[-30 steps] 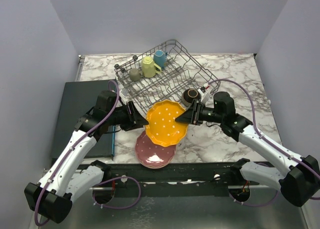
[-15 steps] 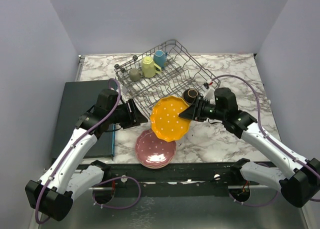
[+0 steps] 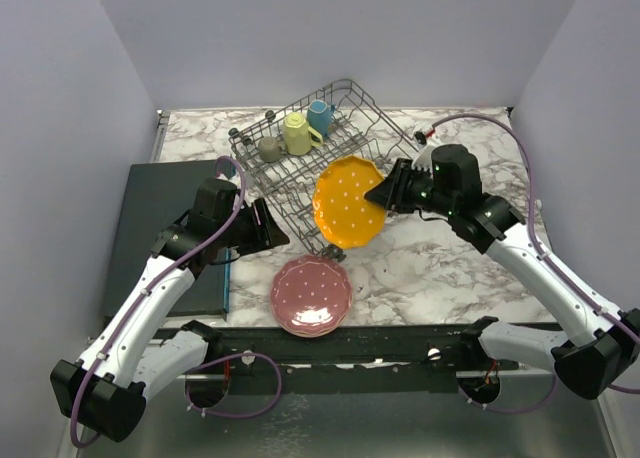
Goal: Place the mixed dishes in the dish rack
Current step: Insert the plate into the dish rack.
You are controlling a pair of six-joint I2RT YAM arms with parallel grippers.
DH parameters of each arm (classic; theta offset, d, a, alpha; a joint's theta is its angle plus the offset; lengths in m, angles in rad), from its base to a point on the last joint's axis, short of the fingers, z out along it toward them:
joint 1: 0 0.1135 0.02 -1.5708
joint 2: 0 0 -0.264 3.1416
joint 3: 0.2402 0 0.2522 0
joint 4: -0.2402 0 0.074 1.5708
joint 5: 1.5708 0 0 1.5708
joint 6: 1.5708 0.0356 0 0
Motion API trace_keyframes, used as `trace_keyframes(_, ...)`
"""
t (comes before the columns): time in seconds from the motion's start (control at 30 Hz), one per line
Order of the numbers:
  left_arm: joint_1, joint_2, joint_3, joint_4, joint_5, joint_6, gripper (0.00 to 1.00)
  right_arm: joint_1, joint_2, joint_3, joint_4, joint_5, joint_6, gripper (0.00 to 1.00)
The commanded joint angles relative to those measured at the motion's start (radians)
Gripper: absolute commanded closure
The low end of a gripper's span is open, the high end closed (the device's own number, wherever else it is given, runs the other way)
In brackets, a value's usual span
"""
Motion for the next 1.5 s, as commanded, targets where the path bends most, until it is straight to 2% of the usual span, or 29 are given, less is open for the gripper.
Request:
trace_keyframes(0.0, 0.001, -0.005, -0.006, 0.008, -0.043, 0.064, 0.46, 0.004, 0.031, 0.142, 0.044, 0.115, -0.073, 0.99)
trace_keyframes(0.13, 0.0, -0.015, -0.034, 0.034, -0.04, 0.084, 0.46, 0.004, 0.095, 0.224, 0.028, 0.17, -0.13, 1.0)
trace_keyframes(0.33, 0.001, -0.045, -0.054, 0.074, -0.02, 0.099, 0.31, 0.003, 0.169, 0.312, 0.036, 0.227, -0.216, 1.0)
trace_keyframes(0.53, 0.001, -0.039, -0.074, 0.09, -0.004, 0.098, 0.26, 0.002, 0.22, 0.376, 0.056, 0.308, -0.31, 1.0)
trace_keyframes(0.7, 0.001, -0.061, -0.084, 0.1, -0.018, 0.093, 0.13, 0.002, 0.265, 0.435, 0.077, 0.349, -0.384, 1.0)
trace_keyframes(0.73, 0.001, -0.062, -0.084, 0.1, -0.021, 0.092, 0.05, 0.002, 0.273, 0.45, 0.082, 0.365, -0.402, 1.0)
trace_keyframes(0.77, 0.001, -0.062, -0.081, 0.101, -0.021, 0.093, 0.04, 0.002, 0.284, 0.462, 0.085, 0.381, -0.418, 1.0)
trace_keyframes(0.97, 0.001, -0.058, -0.051, 0.102, -0.035, 0.106, 0.01, -0.006, 0.357, 0.555, 0.097, 0.432, -0.498, 1.0)
trace_keyframes(1.17, 0.0, -0.091, -0.086, 0.123, -0.048, 0.107, 0.02, -0.014, 0.425, 0.633, 0.117, 0.468, -0.556, 1.0)
trace_keyframes(1.47, 0.0, -0.114, -0.099, 0.127, -0.06, 0.096, 0.02, -0.038, 0.493, 0.68, 0.178, 0.524, -0.648, 1.0)
